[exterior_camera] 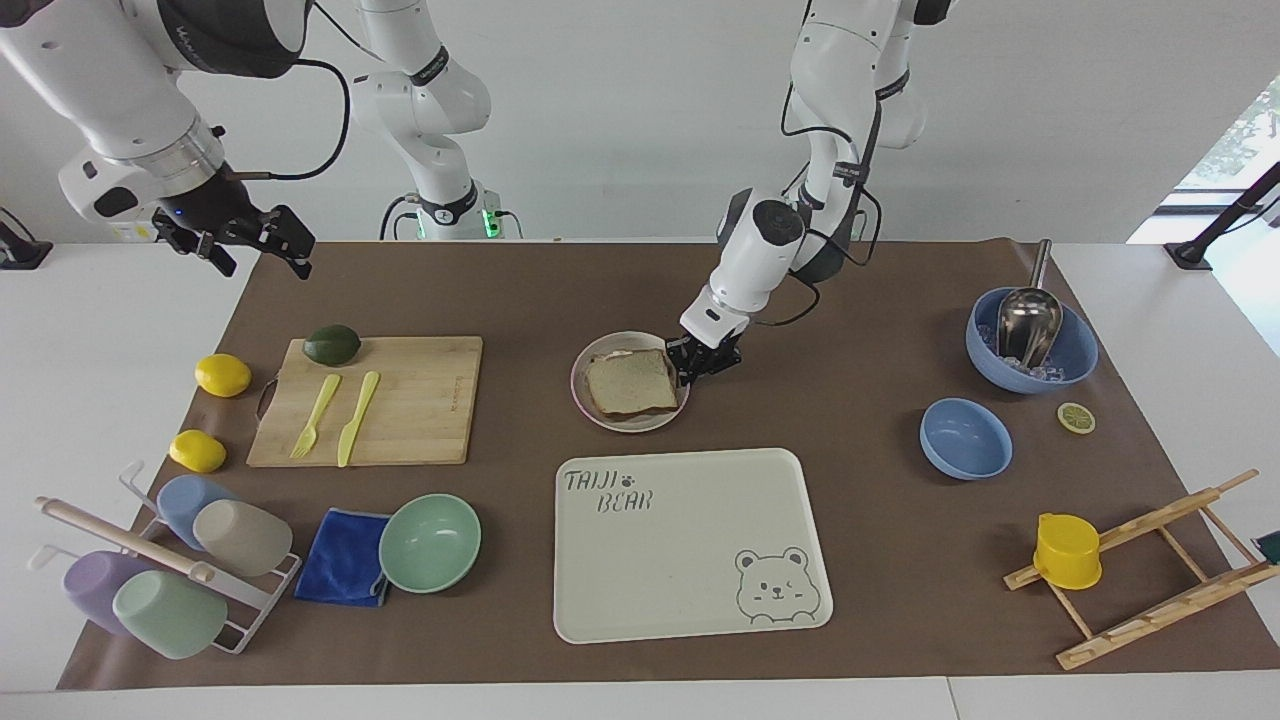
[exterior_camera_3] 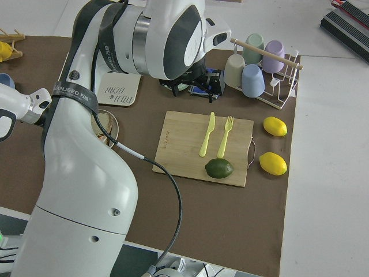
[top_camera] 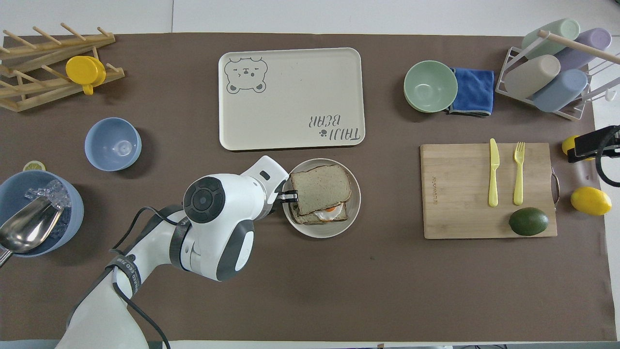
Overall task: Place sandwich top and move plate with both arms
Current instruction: 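Slide the plate with the left gripper onto the bear tray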
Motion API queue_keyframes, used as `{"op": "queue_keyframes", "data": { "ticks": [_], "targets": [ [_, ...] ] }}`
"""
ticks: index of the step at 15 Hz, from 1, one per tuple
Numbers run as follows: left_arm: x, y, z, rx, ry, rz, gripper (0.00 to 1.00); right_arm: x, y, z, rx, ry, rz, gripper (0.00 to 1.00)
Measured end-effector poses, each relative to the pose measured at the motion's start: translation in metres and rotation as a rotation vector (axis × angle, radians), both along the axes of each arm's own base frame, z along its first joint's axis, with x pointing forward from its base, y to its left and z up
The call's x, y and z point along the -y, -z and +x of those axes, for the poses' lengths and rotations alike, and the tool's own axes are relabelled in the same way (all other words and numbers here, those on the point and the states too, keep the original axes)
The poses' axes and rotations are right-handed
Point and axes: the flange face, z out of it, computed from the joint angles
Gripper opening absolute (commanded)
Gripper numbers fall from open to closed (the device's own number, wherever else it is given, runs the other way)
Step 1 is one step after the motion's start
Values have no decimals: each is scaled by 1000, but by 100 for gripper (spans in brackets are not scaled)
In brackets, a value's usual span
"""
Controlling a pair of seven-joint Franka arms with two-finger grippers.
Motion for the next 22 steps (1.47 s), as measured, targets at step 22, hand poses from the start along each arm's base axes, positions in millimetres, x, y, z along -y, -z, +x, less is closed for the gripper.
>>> {"op": "queue_keyframes", "data": {
  "ticks": [22],
  "targets": [
    [-53, -74, 186, -4, -134, -70, 0, 0, 0, 0, 0, 0, 0, 100]
  ]
}}
